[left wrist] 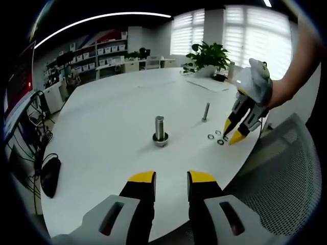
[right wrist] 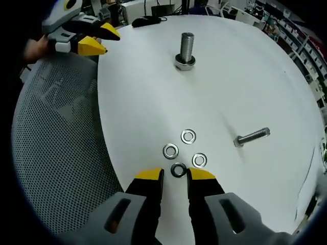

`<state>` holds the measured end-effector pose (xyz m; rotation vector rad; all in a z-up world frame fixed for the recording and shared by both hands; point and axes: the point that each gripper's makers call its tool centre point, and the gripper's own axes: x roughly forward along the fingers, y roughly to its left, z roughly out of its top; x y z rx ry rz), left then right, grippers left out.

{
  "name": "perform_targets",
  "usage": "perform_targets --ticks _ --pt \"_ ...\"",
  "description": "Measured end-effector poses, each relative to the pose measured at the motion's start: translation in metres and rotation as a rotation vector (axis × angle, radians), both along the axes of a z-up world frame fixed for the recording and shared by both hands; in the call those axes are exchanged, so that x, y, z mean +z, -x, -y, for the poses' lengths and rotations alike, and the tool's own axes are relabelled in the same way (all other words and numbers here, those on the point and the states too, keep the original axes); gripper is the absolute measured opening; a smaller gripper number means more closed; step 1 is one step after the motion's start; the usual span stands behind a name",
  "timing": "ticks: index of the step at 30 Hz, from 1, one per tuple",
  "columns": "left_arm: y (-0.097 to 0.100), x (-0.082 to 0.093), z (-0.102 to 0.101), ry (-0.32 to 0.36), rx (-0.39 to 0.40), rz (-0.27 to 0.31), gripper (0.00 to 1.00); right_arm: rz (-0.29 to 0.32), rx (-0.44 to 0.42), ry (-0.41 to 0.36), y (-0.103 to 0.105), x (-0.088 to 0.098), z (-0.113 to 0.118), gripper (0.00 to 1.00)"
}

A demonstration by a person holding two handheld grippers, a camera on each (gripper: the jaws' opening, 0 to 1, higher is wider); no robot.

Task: Place the washer onto the threaded stud by aligning its center hole with the stud, sliding it down to the base, and recovering from edge contact or off-axis alignment until the washer reaches the visible bottom stop.

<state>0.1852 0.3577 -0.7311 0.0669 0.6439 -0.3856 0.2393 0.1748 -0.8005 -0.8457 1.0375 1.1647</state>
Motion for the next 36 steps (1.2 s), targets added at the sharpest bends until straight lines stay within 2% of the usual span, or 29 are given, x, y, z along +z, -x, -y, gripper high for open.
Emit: perform_targets --ticks 12,15,17,18,21,26,29,31,36 --pt "-0.0011 0.0 -0.0006 -0.001 0.003 0.001 0.22 -0.047 0.124 0.166 -0.005 -0.0033 0.0018 0.16" --pt "-0.0015 0.0003 -0.0005 0.0 0.005 0.003 0.22 -0.029 0.197 0.213 -0.0043 -0.0034 0.0015 0.17" --pt "-0.0015 0.0001 -0.0006 -0.002 0.005 0.002 0.22 -0.012 0.206 0.222 -0.0023 -0.0036 0.0013 0.17" --pt "-0.0015 0.0001 -0.0005 -0.001 0.005 0.003 0.22 -0.007 0.183 0.225 -0.0013 -0.0037 0.0022 0.17" --pt "-0.0016 -0.0003 -0.0004 -0.002 0.006 0.002 0.22 -0.006 0.208 0.228 -0.0033 -0.005 0.0023 0.17" --pt "-0.0013 -0.0013 0.0002 -0.006 0.002 -0.001 0.22 0.002 0.289 0.25 -0.0021 -0.0061 0.0016 0.17" --pt "-0.0014 -0.0018 -0.0001 -0.004 0.002 0.0 0.22 0.001 0.276 0.259 -0.0027 -0.0062 0.0015 0.17" --pt "-0.0014 -0.0015 0.0004 0.001 0.001 0.002 0.22 -0.003 0.229 0.254 -0.0022 -0.0055 0.001 0.17" --pt "-0.0008 -0.0021 -0.0002 0.0 0.0 0.0 0.22 -0.006 0.224 0.237 -0.0025 -0.0046 0.0004 0.16"
